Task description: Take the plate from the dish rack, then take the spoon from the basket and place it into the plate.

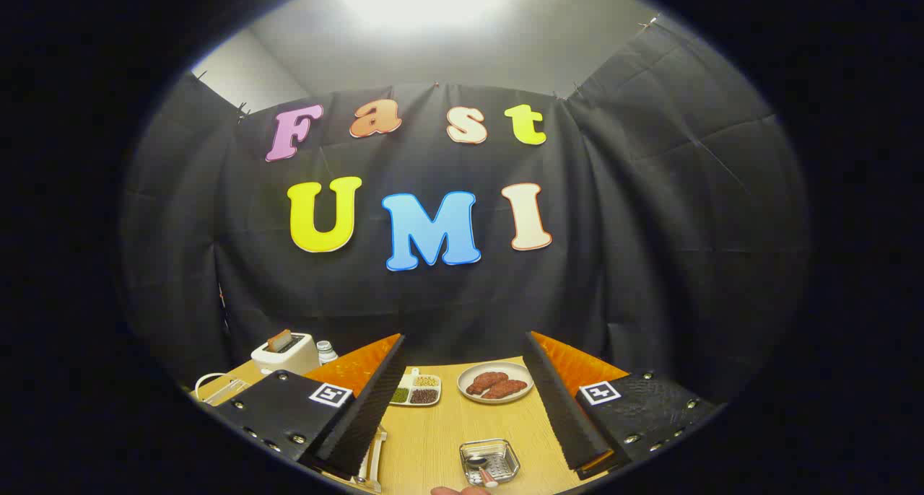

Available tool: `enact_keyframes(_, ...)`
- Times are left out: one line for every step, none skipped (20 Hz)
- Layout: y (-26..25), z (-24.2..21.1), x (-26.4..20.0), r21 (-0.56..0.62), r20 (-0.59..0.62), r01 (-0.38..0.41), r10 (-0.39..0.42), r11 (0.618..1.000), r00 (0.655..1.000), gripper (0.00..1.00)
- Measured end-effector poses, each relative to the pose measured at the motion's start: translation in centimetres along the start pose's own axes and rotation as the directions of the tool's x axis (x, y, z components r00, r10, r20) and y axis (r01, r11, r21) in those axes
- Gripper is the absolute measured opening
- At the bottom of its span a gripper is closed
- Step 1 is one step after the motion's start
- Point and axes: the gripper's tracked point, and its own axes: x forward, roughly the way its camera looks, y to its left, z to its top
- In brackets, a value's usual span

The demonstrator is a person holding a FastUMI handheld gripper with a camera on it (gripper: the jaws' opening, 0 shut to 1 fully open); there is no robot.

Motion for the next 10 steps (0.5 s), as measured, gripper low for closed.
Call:
enact_keyframes(0.2,0.1,0.2,-0.004,0.002,-0.001,0.001,1.000,1.000,0.99)
enact_keyframes(0.6,0.6,0.0,-0.009,0.013,-0.008,0.008,1.000,1.000,0.99)
enact_keyframes(0.8,1.5,0.0,-0.016,0.030,-0.011,0.011,1.000,0.999,0.99)
enact_keyframes(0.9,2.1,0.0,-0.027,0.045,-0.014,0.015,1.000,0.999,0.99)
enact_keyframes(1.2,2.6,0.0,-0.034,0.054,-0.021,0.022,0.999,0.998,0.99)
enact_keyframes(1.5,3.0,0.0,-0.032,0.056,-0.030,0.032,0.999,0.998,0.99)
enact_keyframes(1.8,3.0,0.0,-0.023,0.054,-0.039,0.040,0.999,0.998,0.99)
enact_keyframes(1.9,3.1,0.0,-0.018,0.042,-0.038,0.038,0.999,0.998,0.99)
enact_keyframes(2.0,2.8,0.1,-0.019,0.033,-0.038,0.039,0.999,0.999,0.99)
enact_keyframes(2.2,3.0,0.1,-0.019,0.029,-0.041,0.042,0.999,0.999,0.99)
